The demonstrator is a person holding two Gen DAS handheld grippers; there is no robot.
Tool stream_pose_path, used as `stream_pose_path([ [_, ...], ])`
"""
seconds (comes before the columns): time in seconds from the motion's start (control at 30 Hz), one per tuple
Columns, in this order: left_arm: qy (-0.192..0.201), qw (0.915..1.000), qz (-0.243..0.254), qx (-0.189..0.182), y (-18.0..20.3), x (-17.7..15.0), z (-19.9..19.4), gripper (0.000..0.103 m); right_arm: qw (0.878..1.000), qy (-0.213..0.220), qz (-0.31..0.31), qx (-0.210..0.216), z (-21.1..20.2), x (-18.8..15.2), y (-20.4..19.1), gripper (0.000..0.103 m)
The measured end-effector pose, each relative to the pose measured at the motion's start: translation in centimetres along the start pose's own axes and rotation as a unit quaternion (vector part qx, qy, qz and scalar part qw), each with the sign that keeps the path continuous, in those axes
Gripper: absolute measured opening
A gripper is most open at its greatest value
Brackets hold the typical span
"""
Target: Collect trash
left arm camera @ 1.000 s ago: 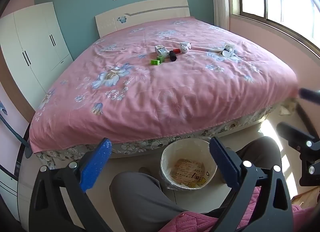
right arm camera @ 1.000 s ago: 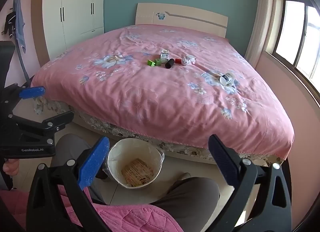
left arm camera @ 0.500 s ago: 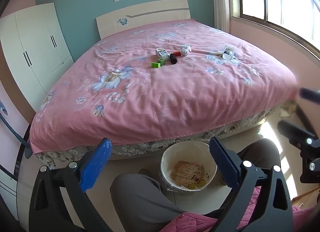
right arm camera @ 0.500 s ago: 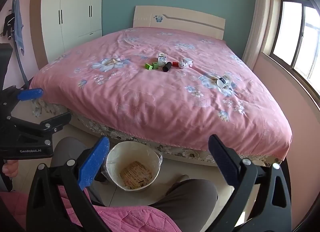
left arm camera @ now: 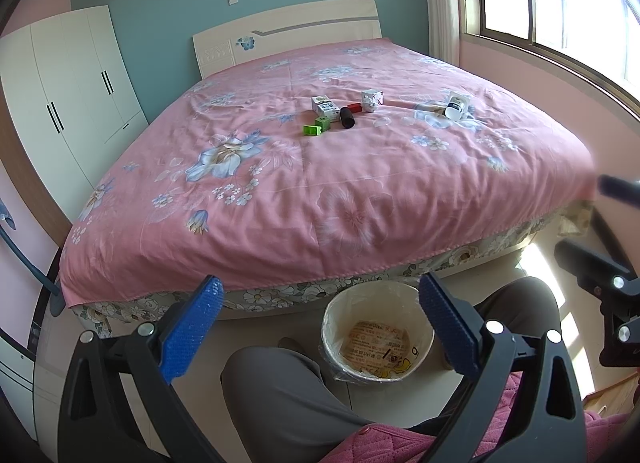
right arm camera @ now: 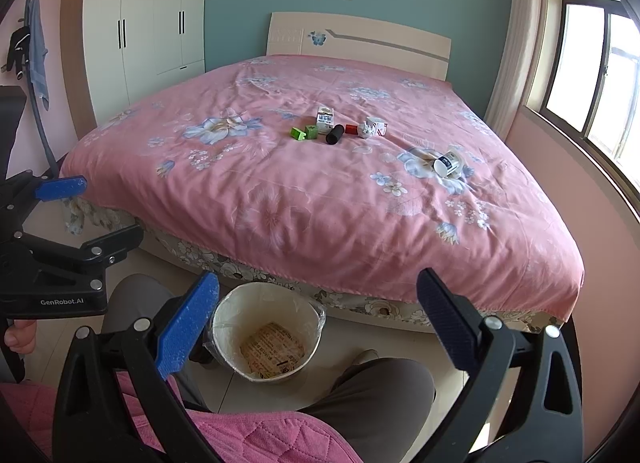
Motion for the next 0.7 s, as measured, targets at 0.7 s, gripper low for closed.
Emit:
stream_pose_path([
  [0.7,-0.005,1.0000,0.000,-0.003,-0.41,0.49,-0.52,0.099,1.000,-0.004,0.002,0.003,-0.04,0.09,-0.10,0.097],
])
Point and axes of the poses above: each gripper's, at about its wrist camera, not at the fingertips, and z roughly the way its jaws point, y to its right, x to its top, the point moved 10 cm from there along z, roughly the way its jaws point, and after that the axes turned 8 degrees about x, right-handed, at the moved point
